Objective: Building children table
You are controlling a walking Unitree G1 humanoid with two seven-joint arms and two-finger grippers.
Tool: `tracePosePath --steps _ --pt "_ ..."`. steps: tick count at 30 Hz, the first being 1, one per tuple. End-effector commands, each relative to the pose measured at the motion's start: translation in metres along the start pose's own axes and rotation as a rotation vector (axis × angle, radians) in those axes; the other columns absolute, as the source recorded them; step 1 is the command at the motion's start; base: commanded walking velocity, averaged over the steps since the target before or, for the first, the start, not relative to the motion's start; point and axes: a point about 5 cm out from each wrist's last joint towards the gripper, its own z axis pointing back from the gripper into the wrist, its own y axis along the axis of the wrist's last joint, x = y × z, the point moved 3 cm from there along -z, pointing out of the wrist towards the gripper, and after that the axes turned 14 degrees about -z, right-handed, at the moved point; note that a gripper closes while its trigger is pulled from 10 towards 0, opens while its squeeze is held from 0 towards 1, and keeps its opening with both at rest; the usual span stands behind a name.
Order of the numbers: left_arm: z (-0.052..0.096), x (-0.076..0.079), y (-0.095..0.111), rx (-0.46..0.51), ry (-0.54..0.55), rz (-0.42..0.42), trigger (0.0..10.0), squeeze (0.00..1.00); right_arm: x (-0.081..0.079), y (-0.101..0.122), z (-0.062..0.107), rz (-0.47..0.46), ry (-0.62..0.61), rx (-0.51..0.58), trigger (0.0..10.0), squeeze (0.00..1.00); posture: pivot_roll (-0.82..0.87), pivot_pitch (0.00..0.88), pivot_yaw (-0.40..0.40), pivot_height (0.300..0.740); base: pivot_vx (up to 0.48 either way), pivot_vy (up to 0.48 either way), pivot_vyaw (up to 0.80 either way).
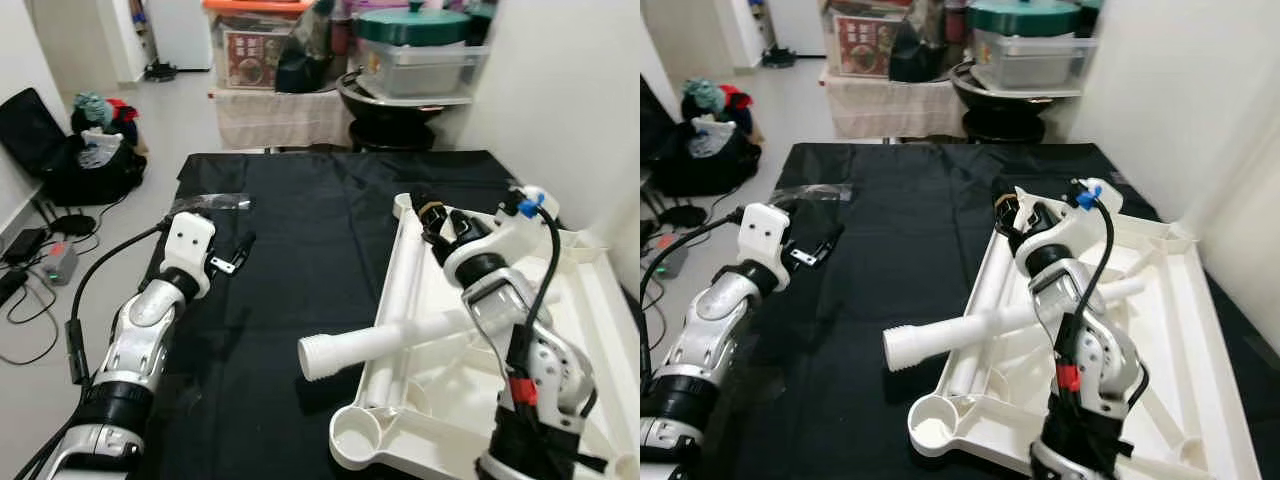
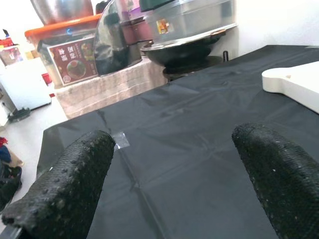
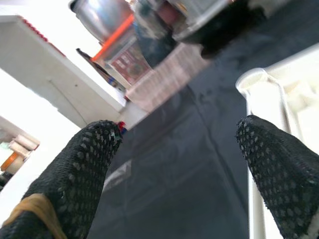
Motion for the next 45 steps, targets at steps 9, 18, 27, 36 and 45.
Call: tracePosePath --steps 9,18,27,36,45 --pt "0.003 0.004 -0.001 -0.003 -0.017 -0.005 10.0 0.0 0.016 -0.014 0.015 -0.202 -0.192 -0.082 10.0 0.0 0.01 0.0 -0.051 0.74 0.0 0.0 0.0" --pt "0.003 0.008 -0.008 -0.035 -0.029 -0.007 10.0 0.0 0.046 -0.005 0.034 -0.027 -0.376 -0.152 10.0 0.0 -0.02 0.0 -0.04 0.74 0.0 0.0 0.0" --pt "0.002 0.007 -0.009 -0.042 -0.028 -0.01 10.0 0.0 0.071 -0.025 0.049 -0.024 -0.516 -0.257 10.0 0.0 -0.01 0.0 -0.049 0.74 0.0 0.0 0.0" --pt "0.006 0.006 -0.013 -0.056 -0.019 -0.012 10.0 0.0 0.062 -0.035 0.044 -0.045 -0.508 -0.326 10.0 0.0 0.0 0.0 -0.062 0.74 0.0 0.0 0.0" --pt "0.008 0.004 -0.017 -0.078 -0.004 -0.021 10.0 0.0 0.067 -0.049 0.042 -0.03 -0.549 -0.41 10.0 0.0 0.01 0.0 -0.079 0.74 0.0 0.0 0.0"
